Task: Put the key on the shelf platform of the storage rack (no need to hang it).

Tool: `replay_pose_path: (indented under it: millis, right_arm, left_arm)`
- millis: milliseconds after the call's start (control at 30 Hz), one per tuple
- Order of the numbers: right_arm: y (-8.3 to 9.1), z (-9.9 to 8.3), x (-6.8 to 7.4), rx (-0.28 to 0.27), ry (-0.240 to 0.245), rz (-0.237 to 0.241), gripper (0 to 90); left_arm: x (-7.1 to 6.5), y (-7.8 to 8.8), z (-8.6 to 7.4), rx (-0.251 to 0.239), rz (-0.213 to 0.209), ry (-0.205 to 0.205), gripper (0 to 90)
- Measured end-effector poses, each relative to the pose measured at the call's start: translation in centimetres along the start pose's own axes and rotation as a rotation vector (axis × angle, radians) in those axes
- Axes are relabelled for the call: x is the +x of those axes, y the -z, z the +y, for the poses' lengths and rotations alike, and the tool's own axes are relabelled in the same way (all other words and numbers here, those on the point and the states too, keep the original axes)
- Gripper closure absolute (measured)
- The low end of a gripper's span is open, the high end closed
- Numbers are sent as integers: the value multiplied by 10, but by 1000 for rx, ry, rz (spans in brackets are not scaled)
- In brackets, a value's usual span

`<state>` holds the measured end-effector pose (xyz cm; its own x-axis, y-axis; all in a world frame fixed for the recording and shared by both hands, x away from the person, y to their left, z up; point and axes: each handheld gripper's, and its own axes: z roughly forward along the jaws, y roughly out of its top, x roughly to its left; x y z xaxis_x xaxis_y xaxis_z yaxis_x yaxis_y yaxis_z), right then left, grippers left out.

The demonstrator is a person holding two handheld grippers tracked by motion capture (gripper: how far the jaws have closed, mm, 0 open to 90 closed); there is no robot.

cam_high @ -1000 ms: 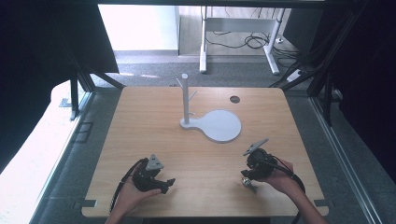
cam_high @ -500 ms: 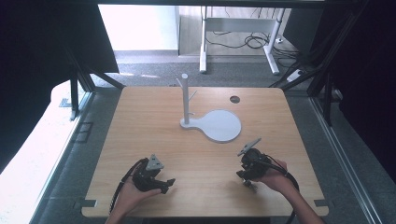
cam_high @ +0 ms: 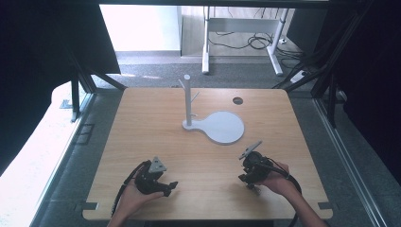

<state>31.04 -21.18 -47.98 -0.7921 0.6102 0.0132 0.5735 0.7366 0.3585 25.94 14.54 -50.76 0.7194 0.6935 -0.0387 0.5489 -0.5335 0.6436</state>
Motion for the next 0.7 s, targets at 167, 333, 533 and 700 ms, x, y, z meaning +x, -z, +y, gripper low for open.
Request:
replay_pose_path:
  millis: [167, 333, 533, 700]
  right_arm:
    - [-1, 1, 0, -2, 0, 13, 601]
    - [-1, 3, 1, 4, 9, 15, 601]
    - [-1, 2, 2, 8, 11, 14, 600]
    - [-1, 2, 2, 12, 13, 12, 595]
  left_arm:
    - [-2, -2, 0, 7, -4, -2, 221]
    - [-4, -5, 1, 13, -11, -9, 220]
    - [-5, -6, 1, 16, -13, -11, 220]
    - [-6, -7, 1, 24, -15, -14, 219]
